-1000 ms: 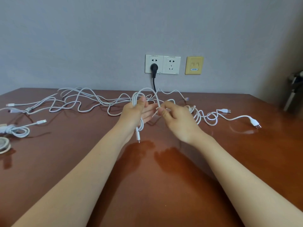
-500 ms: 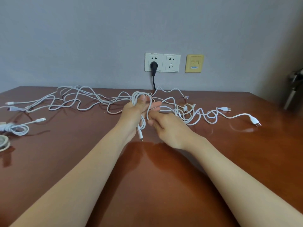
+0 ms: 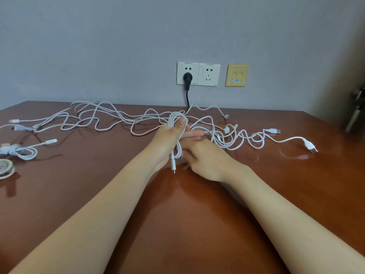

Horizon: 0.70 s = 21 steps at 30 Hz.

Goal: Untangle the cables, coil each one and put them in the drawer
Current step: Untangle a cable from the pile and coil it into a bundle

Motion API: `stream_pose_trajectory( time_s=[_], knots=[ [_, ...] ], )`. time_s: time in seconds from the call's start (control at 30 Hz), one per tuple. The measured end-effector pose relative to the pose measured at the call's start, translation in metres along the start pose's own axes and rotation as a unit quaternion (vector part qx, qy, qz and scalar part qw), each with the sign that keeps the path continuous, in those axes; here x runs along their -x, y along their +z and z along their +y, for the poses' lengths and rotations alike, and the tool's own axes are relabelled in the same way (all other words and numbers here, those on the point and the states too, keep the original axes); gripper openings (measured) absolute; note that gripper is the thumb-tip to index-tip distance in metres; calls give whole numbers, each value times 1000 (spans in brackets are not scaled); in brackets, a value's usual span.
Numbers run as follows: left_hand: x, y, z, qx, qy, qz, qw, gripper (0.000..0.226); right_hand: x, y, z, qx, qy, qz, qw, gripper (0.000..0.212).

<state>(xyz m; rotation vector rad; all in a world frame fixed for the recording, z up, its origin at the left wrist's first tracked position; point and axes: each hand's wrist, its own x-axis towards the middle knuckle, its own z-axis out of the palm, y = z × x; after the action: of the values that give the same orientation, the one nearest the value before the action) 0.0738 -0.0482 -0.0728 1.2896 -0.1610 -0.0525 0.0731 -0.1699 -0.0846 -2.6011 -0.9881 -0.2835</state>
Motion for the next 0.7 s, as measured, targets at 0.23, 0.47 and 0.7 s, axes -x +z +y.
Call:
stream_pose_trajectory(
  time_s=[0.23, 0.47, 0.7],
  knots=[
    [-8, -2, 9, 171, 6, 42, 984, 41, 0, -5, 3, 28, 12, 18, 999, 27],
    [-9, -17, 20, 262, -17, 75, 962, 41, 0, -15, 10, 69, 26, -11, 997, 37],
    [-10, -21, 15, 62, 32, 119, 990, 34, 5, -33, 6, -74, 31, 61, 995, 33]
  ],
)
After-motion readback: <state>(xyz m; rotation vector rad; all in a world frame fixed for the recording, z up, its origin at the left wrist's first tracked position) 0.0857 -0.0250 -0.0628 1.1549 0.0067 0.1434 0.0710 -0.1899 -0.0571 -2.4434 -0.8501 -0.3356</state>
